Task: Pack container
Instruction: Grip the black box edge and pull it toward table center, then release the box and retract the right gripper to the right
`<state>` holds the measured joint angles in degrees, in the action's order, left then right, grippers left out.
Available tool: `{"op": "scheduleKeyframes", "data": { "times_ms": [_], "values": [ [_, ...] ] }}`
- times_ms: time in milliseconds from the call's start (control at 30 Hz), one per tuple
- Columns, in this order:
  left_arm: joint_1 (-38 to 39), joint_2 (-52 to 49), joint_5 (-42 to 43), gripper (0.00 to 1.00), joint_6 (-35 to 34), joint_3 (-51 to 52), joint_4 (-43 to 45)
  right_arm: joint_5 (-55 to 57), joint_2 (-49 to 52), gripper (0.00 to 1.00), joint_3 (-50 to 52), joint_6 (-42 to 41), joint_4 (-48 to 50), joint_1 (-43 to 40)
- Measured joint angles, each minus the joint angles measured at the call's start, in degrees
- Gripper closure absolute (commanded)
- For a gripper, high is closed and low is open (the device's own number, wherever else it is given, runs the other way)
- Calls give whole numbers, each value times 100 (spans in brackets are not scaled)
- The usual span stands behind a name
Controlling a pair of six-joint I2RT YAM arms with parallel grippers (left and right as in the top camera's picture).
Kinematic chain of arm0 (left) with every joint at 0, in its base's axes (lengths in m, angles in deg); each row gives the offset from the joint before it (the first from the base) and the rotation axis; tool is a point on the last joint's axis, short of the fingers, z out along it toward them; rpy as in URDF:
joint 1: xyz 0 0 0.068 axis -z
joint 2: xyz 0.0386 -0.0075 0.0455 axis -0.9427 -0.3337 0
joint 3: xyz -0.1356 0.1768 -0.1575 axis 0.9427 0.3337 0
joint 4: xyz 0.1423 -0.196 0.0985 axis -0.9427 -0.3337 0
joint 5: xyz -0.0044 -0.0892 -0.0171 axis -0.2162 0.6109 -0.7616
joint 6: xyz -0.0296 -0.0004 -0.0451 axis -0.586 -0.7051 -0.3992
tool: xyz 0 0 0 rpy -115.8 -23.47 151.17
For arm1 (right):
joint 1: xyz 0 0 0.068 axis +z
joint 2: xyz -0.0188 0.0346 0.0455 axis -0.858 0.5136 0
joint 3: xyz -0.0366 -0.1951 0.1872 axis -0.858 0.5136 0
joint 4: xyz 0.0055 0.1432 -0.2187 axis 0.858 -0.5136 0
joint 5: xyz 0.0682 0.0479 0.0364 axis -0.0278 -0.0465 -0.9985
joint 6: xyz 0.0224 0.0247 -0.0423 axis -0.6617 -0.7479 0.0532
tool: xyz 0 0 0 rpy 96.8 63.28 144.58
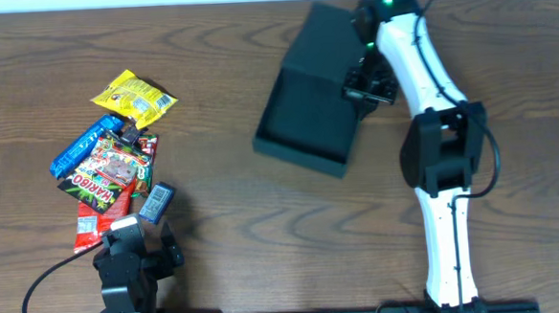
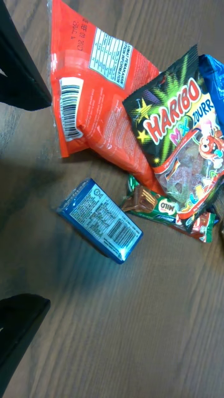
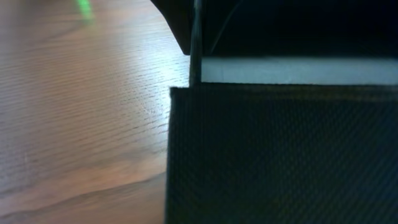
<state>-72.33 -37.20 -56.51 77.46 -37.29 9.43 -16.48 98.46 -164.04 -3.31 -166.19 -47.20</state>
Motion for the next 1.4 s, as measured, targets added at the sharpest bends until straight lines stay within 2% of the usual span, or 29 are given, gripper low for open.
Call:
{"op": "scheduleKeyframes", "data": {
  "times_ms": [167, 400, 700, 733, 800, 833, 1167, 1267, 1400],
  "values": [
    [0, 0, 0, 5, 0, 0, 0, 494, 0, 99, 0, 503, -33, 376],
    [-2, 0, 0, 5, 0, 0, -2, 811, 0, 99, 0, 988, 153, 481],
    [0, 0, 0, 5, 0, 0, -2, 918, -22, 98, 0, 1204, 387, 485],
    [0, 0, 2, 5, 0, 0, -2, 922, -22, 91, 0, 1211, 404, 485],
    [0, 0, 0, 5, 0, 0, -2, 979, -22, 10, 0, 1211, 444, 492],
    [-2, 0, 0, 5, 0, 0, -2, 988, -22, 1, 0, 1180, 459, 492],
    [-2, 0, 2, 5, 0, 0, -2, 973, -280, 1, -11, 914, 138, 496],
    [0, 0, 2, 5, 0, 0, -4, 977, -828, 1, -72, 872, 179, 511],
    [-2, 0, 0, 5, 0, 0, -2, 988, -2260, 1, -192, 920, 238, 603]
  ]
}}
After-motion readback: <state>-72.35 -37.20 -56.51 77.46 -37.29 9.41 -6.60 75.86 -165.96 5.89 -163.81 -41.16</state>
